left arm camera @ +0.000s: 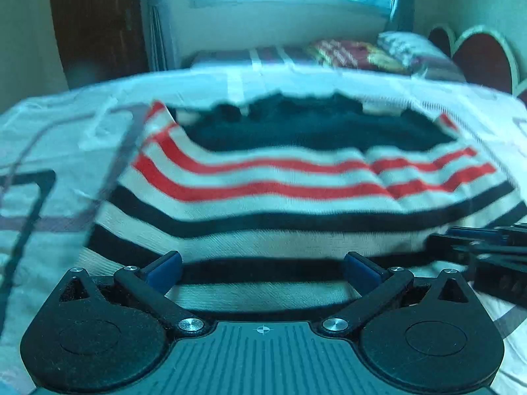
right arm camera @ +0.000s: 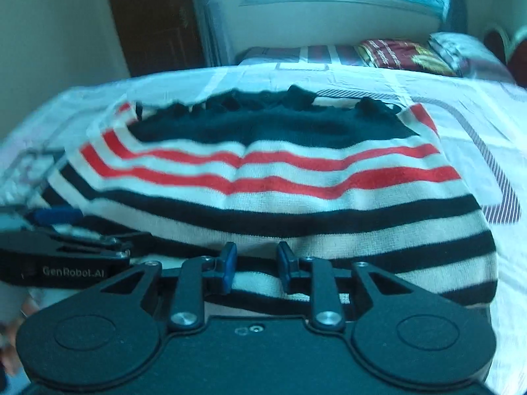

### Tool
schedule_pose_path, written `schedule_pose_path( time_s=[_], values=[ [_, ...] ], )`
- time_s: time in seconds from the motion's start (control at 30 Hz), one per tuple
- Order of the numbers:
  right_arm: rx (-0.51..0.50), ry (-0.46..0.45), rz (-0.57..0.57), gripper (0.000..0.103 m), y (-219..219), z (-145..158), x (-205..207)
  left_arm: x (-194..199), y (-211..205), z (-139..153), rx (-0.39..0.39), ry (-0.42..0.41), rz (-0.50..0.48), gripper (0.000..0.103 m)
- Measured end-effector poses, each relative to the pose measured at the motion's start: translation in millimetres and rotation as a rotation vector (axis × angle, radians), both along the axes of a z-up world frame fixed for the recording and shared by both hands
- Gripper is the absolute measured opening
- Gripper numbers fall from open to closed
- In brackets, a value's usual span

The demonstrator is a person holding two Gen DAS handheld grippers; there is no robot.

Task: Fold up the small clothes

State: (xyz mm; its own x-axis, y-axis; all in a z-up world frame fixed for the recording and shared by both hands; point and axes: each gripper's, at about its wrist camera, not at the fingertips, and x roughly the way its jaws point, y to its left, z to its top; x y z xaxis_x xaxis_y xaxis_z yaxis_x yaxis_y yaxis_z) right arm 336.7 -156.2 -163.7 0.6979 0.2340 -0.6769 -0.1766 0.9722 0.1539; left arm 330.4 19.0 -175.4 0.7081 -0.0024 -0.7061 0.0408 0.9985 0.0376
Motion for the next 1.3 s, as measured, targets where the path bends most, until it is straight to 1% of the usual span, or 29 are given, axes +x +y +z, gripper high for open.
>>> schedule_pose_path(
  time_s=[0.07, 0.2, 0.27, 0.3, 0.33, 0.37, 0.5, 0.6, 0.67, 0.73, 0.83, 0.97, 1.03, 1.17, 1.3],
  values=[
    [-0.015, -0.034, -0.022, 0.028, -7.8, 6.4, -5.2, -2.3, 9.6, 4.8, 0.006, -0.021, 0.022, 0.103],
    [-0.027, -0.036, -0.110, 0.029, -34.3, 4.7, -8.5, 1.0, 34.8, -1.8, 0.003, 0.007, 0.091, 0.103],
    [-0.052, -0.015, -0.166, 0.029, -46.4, -2.2, -5.9, 2.1, 42.2, -9.9, -0.005, 0.034, 0.096, 0.103],
    [-0.075, 0.017, -0.190, 0.029, -51.4, -9.6, -2.4, 2.4, 43.6, -13.7, -0.004, 0.045, 0.092, 0.103],
    [-0.064, 0.057, -0.195, 0.029, -56.8, -17.6, 1.7, 1.5, 43.1, -16.3, 0.001, 0.041, 0.089, 0.103],
    [-0.036, 0.041, -0.197, 0.029, -61.1, -19.4, 0.2, 1.0, 42.0, -16.5, 0.008, 0.038, 0.088, 0.103],
    [-0.046, 0.034, -0.184, 0.030, -58.2, -12.8, -1.2, -1.2, 40.7, -7.9, -0.015, 0.037, 0.107, 0.103],
    [-0.001, 0.010, -0.182, 0.032, -57.3, -5.5, -6.5, -5.9, 41.6, 0.5, -0.033, 0.008, 0.113, 0.103],
    [0.004, -0.004, -0.172, 0.036, -52.7, -2.0, -9.1, -6.1, 41.3, 2.5, -0.025, 0.002, 0.112, 0.103],
    [0.017, -0.013, -0.155, 0.036, -52.0, 4.0, -12.2, -4.9, 42.1, 3.9, -0.023, 0.003, 0.114, 0.103],
    [0.023, -0.040, -0.122, 0.036, -42.0, 13.9, -11.8, -3.2, 42.9, 12.1, -0.039, -0.023, 0.117, 0.103],
    [0.016, -0.058, -0.090, 0.036, -29.8, 22.3, 1.9, 11.5, 41.9, 17.8, -0.020, -0.035, 0.119, 0.103],
    [0.023, -0.057, -0.084, 0.036, -26.2, 23.2, 11.1, 19.5, 44.2, 14.6, -0.013, -0.031, 0.138, 0.103],
    [0.022, -0.047, -0.056, 0.037, -18.6, 19.3, 24.7, 32.5, 53.0, -5.5, -0.009, 0.029, 0.177, 0.103],
    [0.013, -0.021, -0.031, 0.037, -14.2, 5.8, 36.1, 35.2, 64.7, -15.6, -0.068, 0.045, 0.216, 0.103]
  ],
)
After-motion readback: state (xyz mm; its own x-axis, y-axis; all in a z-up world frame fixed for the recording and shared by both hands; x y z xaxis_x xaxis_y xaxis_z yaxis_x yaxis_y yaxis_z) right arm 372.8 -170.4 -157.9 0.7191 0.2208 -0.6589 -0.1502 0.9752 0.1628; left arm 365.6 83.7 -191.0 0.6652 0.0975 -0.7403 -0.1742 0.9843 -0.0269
